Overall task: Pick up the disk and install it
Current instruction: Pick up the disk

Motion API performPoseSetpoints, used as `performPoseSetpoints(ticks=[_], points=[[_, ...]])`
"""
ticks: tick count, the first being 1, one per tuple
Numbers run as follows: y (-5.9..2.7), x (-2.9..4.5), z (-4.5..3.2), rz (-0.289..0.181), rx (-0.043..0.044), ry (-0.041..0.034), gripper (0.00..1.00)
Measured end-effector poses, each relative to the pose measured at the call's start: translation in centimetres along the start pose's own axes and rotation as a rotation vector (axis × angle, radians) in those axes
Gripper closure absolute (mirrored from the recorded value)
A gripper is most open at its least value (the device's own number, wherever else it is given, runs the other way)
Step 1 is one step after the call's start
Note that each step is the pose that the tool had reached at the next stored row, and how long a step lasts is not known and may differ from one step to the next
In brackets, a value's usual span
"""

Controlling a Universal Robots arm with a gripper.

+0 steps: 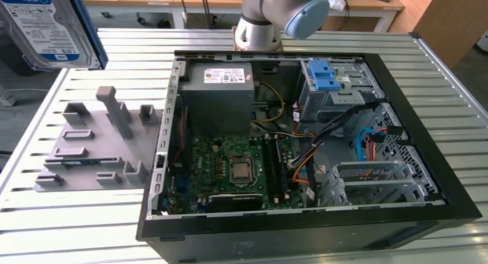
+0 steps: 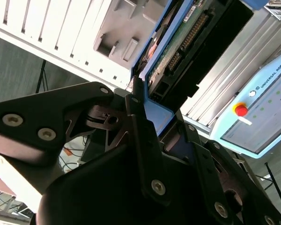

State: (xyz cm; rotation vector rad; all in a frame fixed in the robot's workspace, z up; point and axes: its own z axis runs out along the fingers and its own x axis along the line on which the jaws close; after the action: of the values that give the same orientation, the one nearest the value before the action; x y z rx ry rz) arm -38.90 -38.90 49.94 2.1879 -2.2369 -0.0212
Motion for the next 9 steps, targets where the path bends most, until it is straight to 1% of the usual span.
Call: performPoseSetpoints(ticks=[4,9], points=[[-0.98,0.3,-0.02,0.0,-0.0001,0.0001,0.64],[-2.43,0.49,-0.04,0.0,0.0,0.0,0.64]])
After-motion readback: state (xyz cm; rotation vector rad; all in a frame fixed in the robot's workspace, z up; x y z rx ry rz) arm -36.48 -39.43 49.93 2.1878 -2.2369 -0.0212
